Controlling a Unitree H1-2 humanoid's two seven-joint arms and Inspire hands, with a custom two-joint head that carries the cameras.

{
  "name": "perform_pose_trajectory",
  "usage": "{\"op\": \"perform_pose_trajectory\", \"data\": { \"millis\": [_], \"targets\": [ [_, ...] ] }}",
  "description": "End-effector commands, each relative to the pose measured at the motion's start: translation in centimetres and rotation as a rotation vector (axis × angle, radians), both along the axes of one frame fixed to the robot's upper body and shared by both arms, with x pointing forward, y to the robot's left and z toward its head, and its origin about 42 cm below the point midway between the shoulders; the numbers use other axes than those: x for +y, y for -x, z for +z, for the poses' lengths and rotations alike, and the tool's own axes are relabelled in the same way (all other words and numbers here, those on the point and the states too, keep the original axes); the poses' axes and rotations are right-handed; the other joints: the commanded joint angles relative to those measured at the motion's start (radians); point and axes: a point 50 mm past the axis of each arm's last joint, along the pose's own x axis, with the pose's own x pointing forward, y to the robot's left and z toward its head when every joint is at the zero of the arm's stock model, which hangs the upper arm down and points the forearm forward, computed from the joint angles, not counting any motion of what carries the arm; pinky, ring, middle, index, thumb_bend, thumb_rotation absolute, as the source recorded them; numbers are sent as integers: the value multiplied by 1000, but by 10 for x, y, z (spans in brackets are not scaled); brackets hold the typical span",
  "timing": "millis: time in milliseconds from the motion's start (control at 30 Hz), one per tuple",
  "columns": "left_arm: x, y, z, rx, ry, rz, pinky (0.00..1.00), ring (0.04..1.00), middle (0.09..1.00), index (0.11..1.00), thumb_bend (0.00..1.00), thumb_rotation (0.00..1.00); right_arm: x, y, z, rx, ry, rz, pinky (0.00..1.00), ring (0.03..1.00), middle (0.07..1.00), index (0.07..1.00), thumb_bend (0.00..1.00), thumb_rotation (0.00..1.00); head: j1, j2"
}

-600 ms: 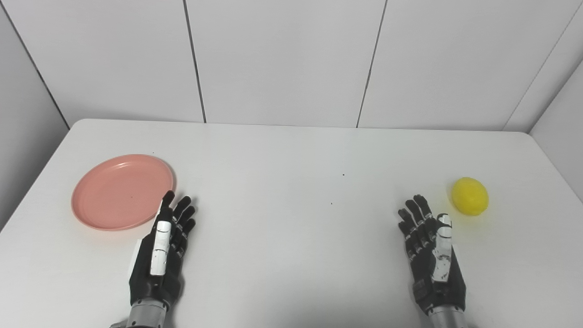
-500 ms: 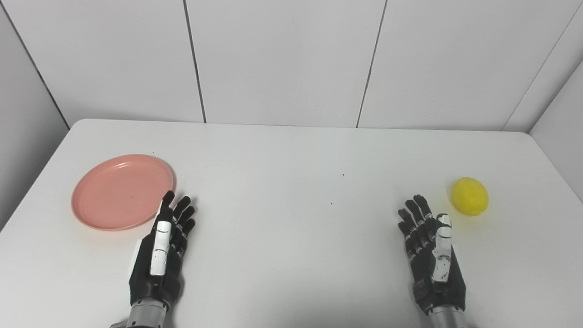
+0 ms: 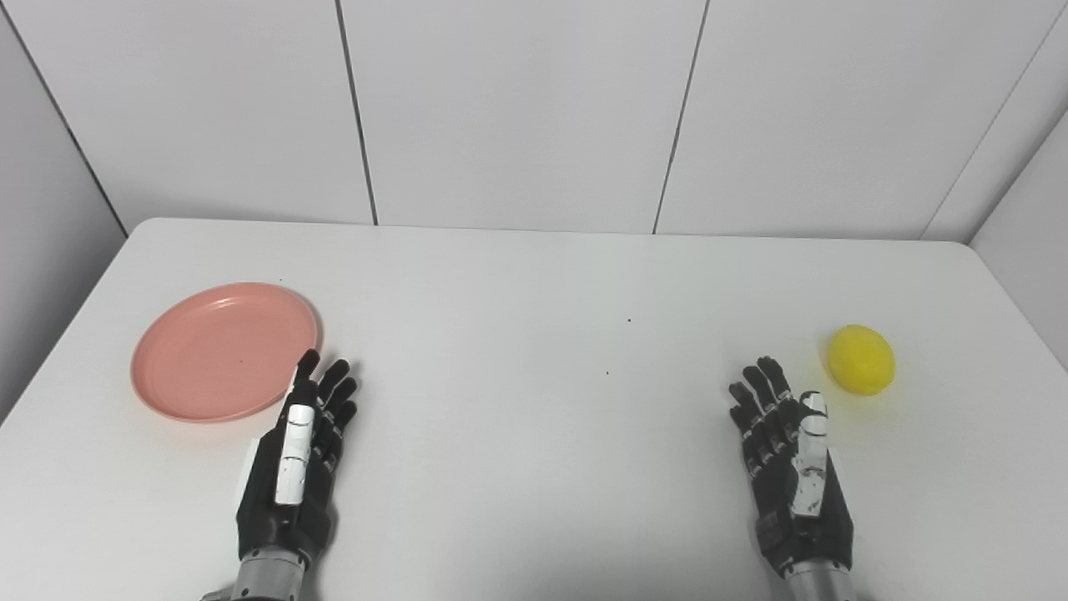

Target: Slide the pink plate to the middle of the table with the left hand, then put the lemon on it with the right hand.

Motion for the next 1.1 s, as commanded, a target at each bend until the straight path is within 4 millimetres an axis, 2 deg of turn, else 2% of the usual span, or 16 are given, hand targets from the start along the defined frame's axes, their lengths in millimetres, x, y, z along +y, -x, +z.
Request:
{"op": "perform_pose_trajectory", "data": {
  "millis": [0,700,833,1067],
  "targets": [
    [4,5,0,-3,-24,-6,978,943,929,963,750,778,2,1,-4,29,-14,7,987,934,940,928,790,1000,1,-2],
    [2,4,-3,-1,-20,-7,978,946,932,958,741,777,1,0,-7,42,-15,8,986,933,938,926,787,1000,7,-16],
    [-1,2,-7,1,-18,-2,979,946,930,957,735,775,-2,-1,-11,47,-12,8,984,931,936,925,789,1000,33,-41],
    [-12,-2,-18,3,-19,10,965,939,925,940,725,760,-14,-4,-23,40,-18,24,1000,957,960,950,797,1000,123,-97]
  ]
}}
